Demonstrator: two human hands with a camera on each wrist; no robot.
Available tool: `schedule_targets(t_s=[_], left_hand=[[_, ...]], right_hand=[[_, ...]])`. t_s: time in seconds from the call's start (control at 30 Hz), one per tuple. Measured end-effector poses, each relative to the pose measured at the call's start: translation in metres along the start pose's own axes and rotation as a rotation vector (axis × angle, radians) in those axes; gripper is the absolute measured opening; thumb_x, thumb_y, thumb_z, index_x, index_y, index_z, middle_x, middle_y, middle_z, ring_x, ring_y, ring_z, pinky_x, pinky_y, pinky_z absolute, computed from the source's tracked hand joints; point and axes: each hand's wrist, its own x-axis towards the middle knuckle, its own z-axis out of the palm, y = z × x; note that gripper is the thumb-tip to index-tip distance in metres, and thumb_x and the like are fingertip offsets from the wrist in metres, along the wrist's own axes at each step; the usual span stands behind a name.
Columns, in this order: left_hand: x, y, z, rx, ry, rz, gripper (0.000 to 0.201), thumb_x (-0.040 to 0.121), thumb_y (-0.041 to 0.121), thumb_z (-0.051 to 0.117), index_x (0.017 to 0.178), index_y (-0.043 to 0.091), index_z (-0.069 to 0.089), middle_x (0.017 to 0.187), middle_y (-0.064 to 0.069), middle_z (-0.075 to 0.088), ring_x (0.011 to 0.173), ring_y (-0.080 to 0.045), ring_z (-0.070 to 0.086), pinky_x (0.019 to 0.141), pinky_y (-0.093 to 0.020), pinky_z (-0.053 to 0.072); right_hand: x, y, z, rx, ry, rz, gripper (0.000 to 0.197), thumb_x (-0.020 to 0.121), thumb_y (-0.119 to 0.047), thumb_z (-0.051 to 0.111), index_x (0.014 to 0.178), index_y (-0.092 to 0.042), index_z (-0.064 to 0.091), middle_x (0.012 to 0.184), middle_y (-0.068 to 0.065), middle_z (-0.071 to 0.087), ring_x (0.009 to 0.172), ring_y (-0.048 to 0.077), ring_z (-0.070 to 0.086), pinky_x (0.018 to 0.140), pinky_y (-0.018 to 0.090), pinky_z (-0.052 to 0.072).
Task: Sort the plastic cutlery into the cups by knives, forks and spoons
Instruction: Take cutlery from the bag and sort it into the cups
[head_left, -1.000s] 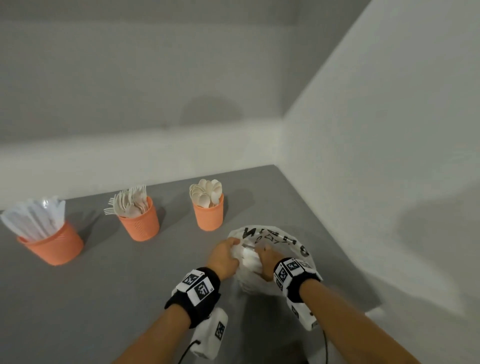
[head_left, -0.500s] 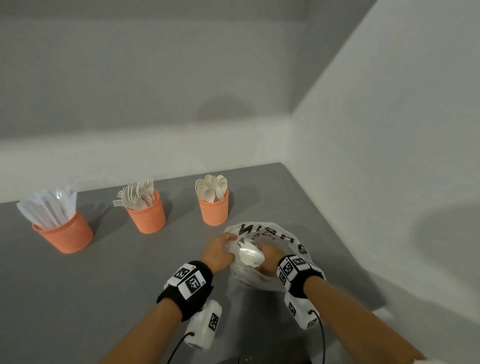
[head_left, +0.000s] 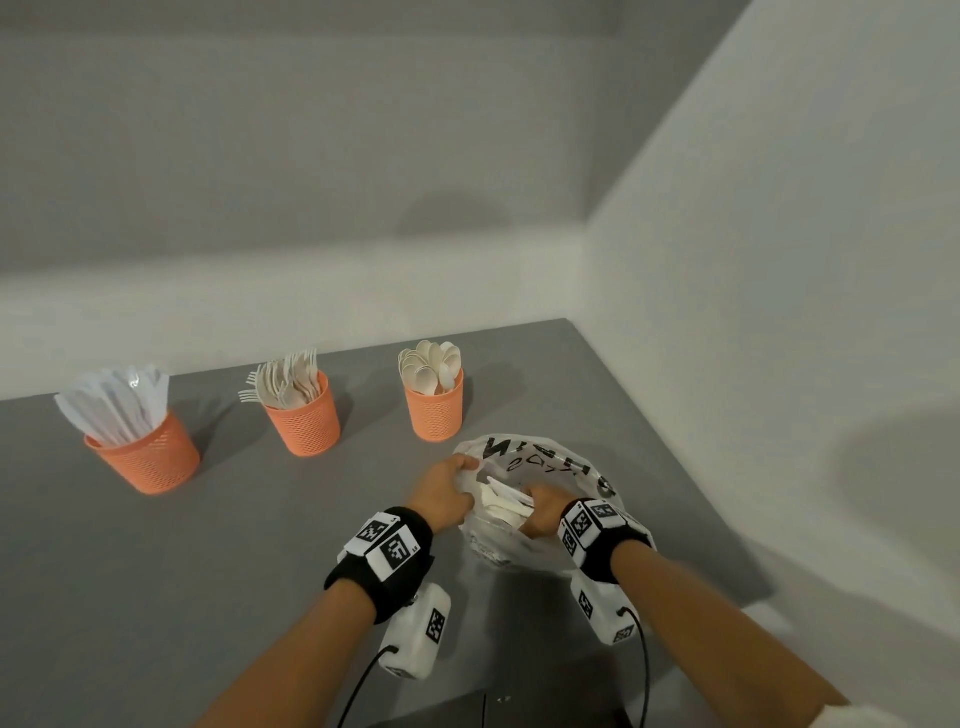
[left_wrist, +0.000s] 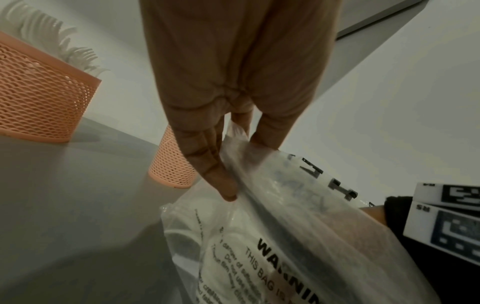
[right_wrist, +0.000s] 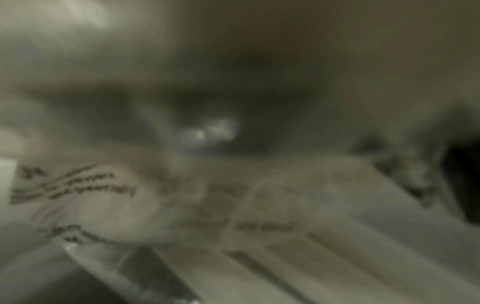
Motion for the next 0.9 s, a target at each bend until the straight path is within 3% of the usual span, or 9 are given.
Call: schedule_targets(t_s=[0.2,0.3,0.5,0.63,0.77,0.9], left_hand=[[-0.004,-0.001,0.001,-0.009,-0.002,-0.009,0.053,0.083,-0.008,0.049,0.132,0.012,0.045,0.136,-0.014,0.044,0.108,-0.033,0.057,0.086,-0.038,0.054],[-0.004,-0.004,0.000,-0.011,0.005,-0.007,0.053,0.083,-0.008,0.050,0.132,0.012,0.045,0.137,-0.014,0.044,0.112,-0.033,0.055,0.090,-0.040,0.052],[-0.006,-0.006,-0.002,-0.024,0.015,-0.014,0.053,0.083,-0.009,0.048,0.131,0.012,0.046,0.135,-0.015,0.044,0.111,-0.033,0.054,0.079,-0.036,0.056],[-0.008,-0.006,-0.003,-0.041,0.018,-0.007,0.052,0.084,-0.009,0.048,0.131,0.012,0.046,0.135,-0.015,0.044,0.103,-0.030,0.055,0.063,-0.023,0.052],[-0.008,-0.007,-0.005,-0.027,0.014,0.012,0.051,0.084,-0.008,0.049,0.131,0.011,0.046,0.134,-0.015,0.045,0.093,-0.023,0.052,0.063,-0.022,0.052],[-0.007,-0.007,-0.007,0.007,0.015,0.009,0.052,0.084,-0.009,0.048,0.132,0.011,0.045,0.134,-0.015,0.045,0.104,-0.032,0.056,0.069,-0.027,0.054]], right_hand=[[-0.002,-0.005,0.006,-0.038,-0.011,0.012,0.055,0.077,-0.021,0.069,0.128,-0.010,0.050,0.124,0.010,0.059,0.114,0.028,0.055,0.097,0.036,0.045],[-0.003,-0.008,0.007,-0.059,-0.009,0.002,0.046,0.077,-0.020,0.069,0.120,-0.010,0.056,0.118,0.011,0.063,0.109,0.028,0.059,0.093,0.035,0.048],[-0.005,-0.012,0.007,-0.069,0.002,-0.041,0.045,0.076,-0.018,0.067,0.119,-0.013,0.056,0.115,0.010,0.064,0.107,0.028,0.060,0.092,0.036,0.048],[-0.006,-0.011,0.007,-0.096,0.002,-0.028,0.041,0.081,-0.017,0.064,0.120,-0.010,0.054,0.116,0.011,0.063,0.108,0.028,0.059,0.093,0.035,0.048],[-0.007,-0.011,0.005,-0.069,-0.018,-0.028,0.040,0.082,-0.015,0.063,0.121,-0.008,0.055,0.119,0.013,0.062,0.111,0.029,0.058,0.093,0.034,0.046],[-0.007,-0.009,0.004,-0.035,-0.011,-0.048,0.043,0.080,-0.014,0.067,0.122,-0.009,0.056,0.121,0.013,0.062,0.112,0.029,0.058,0.092,0.032,0.045]])
